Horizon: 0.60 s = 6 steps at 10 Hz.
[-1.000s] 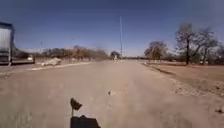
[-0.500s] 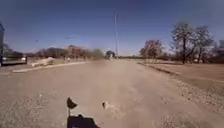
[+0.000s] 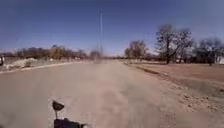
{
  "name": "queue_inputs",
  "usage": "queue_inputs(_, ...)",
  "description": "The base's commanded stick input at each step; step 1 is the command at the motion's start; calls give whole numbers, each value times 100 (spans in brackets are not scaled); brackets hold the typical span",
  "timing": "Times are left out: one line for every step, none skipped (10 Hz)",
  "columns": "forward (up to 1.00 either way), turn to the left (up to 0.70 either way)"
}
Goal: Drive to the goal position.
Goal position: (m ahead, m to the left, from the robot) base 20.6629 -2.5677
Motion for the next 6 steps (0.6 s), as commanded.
queue_inputs(100, 0)
queue_inputs(100, 0)
queue_inputs(100, 0)
queue_inputs(100, 0)
queue_inputs(100, 5)
queue_inputs(100, 16)
